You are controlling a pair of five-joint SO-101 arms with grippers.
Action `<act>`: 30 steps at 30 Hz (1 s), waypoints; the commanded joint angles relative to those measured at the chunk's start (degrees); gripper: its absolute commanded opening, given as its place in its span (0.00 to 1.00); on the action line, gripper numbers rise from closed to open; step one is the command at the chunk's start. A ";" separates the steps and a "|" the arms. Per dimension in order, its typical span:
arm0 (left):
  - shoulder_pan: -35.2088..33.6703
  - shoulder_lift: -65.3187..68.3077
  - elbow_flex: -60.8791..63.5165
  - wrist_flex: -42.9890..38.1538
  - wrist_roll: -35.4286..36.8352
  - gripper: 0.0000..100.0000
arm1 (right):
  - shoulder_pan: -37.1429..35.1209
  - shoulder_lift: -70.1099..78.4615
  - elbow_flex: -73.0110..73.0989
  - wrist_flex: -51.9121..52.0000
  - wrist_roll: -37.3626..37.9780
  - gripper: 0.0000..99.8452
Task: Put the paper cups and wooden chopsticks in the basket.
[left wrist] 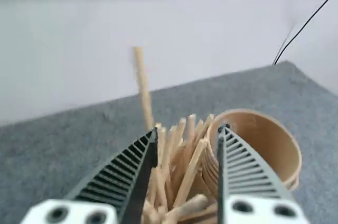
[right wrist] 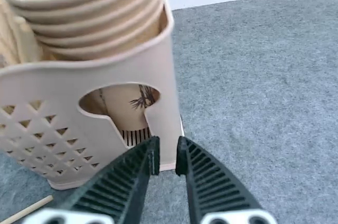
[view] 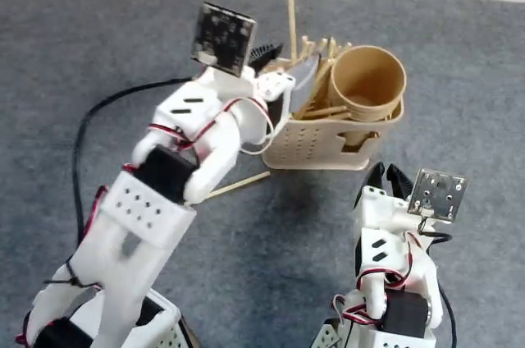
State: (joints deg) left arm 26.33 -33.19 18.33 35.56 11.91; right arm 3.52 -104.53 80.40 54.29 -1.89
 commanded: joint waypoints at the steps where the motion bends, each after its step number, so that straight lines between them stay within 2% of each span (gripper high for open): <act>1: 0.92 -2.07 -6.64 1.41 1.05 0.18 | -0.22 -0.22 -0.22 -1.71 0.79 0.07; 6: 0.84 -1.98 -7.52 -0.35 0.70 0.07 | -0.22 -0.22 -0.22 -1.71 0.79 0.07; 12: -1.98 -1.80 -2.59 -16.35 0.70 0.03 | -0.22 -0.22 -0.22 -1.71 0.79 0.07; 15: -3.56 0.84 -1.71 -21.45 0.70 0.03 | -0.22 -0.22 -0.22 -1.71 0.79 0.07; 22: -6.29 12.35 -5.49 -25.05 0.70 0.01 | -0.22 -0.22 -0.22 -1.71 0.79 0.07; 30: -5.41 18.51 -7.87 -24.70 0.70 0.01 | -0.22 -0.22 -0.22 -1.71 0.79 0.07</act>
State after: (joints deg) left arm 20.44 -14.64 12.53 12.00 12.00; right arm 3.52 -104.53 80.40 54.29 -1.89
